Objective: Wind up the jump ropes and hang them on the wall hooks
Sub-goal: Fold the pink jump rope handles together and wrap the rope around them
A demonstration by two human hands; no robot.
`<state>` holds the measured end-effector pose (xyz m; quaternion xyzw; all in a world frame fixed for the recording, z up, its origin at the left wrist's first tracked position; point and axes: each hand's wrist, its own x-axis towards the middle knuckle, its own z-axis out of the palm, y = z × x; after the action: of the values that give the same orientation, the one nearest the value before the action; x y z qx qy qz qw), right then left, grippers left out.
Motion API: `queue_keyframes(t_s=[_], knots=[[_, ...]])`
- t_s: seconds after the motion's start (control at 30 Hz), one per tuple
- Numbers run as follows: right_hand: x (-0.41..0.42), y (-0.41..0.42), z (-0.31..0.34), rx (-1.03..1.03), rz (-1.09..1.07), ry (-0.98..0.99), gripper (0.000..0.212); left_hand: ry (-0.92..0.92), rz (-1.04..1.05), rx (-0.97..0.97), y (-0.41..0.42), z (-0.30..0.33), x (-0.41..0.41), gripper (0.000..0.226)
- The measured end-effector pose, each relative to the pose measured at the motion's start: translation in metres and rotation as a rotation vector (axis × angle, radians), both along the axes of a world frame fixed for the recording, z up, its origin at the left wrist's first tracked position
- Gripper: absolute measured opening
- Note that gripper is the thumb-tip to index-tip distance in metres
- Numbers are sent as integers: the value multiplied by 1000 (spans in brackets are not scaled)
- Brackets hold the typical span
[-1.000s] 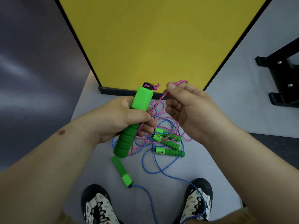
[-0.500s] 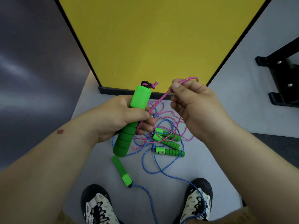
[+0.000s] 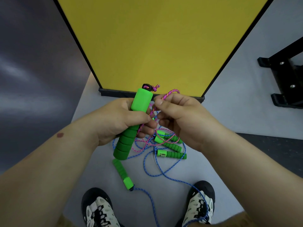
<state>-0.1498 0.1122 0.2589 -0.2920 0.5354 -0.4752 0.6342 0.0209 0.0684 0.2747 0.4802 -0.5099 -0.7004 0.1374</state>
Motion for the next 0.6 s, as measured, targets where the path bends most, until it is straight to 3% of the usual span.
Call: queue_keyframes(t_s=[0.13, 0.27, 0.47, 0.6], knots=[[-4, -4, 0, -23, -103, 28, 8, 2, 19, 28, 0, 1, 0, 9], [-11, -8, 2, -44, -228, 9, 13, 8, 6, 19, -1, 0, 1, 7], [-21, -12, 5, -60, -368, -5, 5, -5, -16, 3, -2, -3, 2, 11], [-20, -11, 3, -21, -359, -34, 7, -8, -18, 4, -2, -3, 2, 12]])
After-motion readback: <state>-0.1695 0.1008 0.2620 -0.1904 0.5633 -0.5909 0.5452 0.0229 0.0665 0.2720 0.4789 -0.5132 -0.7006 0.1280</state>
